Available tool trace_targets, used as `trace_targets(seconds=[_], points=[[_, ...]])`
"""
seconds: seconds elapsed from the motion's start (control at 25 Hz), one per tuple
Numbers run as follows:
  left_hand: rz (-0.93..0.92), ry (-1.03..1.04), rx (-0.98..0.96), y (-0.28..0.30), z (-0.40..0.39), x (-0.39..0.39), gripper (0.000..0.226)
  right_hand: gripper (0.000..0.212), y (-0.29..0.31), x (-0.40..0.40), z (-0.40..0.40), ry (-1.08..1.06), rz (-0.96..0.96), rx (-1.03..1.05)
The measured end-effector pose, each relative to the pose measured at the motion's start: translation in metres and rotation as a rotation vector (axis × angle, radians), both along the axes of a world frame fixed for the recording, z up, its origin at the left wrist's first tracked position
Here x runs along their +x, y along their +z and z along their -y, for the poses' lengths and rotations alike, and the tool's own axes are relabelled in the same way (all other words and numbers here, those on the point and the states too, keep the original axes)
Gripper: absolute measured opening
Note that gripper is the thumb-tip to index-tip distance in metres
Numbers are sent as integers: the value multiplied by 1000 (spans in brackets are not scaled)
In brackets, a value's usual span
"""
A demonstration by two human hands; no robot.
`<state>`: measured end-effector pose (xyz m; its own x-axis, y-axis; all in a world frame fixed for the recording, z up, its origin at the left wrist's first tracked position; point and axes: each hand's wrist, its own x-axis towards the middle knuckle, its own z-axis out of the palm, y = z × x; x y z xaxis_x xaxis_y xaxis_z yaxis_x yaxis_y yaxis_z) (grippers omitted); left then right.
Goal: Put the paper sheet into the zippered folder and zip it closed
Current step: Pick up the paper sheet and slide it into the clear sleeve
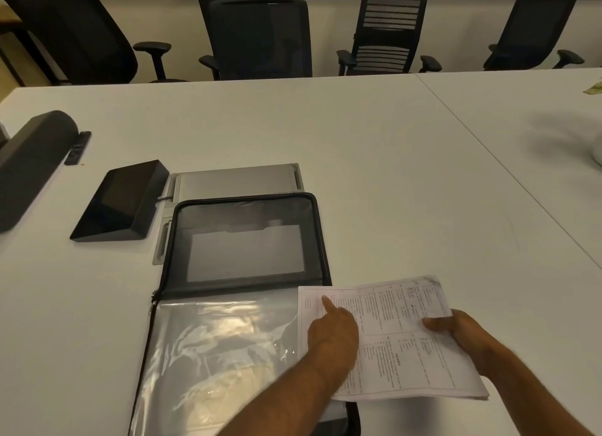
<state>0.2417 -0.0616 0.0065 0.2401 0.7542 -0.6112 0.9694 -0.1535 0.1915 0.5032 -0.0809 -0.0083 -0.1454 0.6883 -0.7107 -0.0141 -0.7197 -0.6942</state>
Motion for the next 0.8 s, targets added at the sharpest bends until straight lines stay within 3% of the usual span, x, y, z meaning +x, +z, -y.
trace_targets(seconds=[0.08,0.2,0.44,0.6,0.72,0.8], points=[[65,31,11,-1,7,-1,91,43,-5,-12,3,-28,-32,-45],[119,-80,41,-4,16,-5,96,44,-11,-36,3,5,-28,8],[231,-70,197,-31,24,-11,117,42,-19,-125,-6,92,337,155],[238,-19,259,-48,27,-10,121,50,-21,-173,-2,184,356,257],[283,-2,289,-49,26,-19,115,34,-18,-168,-3,40,335,136],[342,14,333,-48,29,-26,114,33,-23,-161,0,-104,418,98]])
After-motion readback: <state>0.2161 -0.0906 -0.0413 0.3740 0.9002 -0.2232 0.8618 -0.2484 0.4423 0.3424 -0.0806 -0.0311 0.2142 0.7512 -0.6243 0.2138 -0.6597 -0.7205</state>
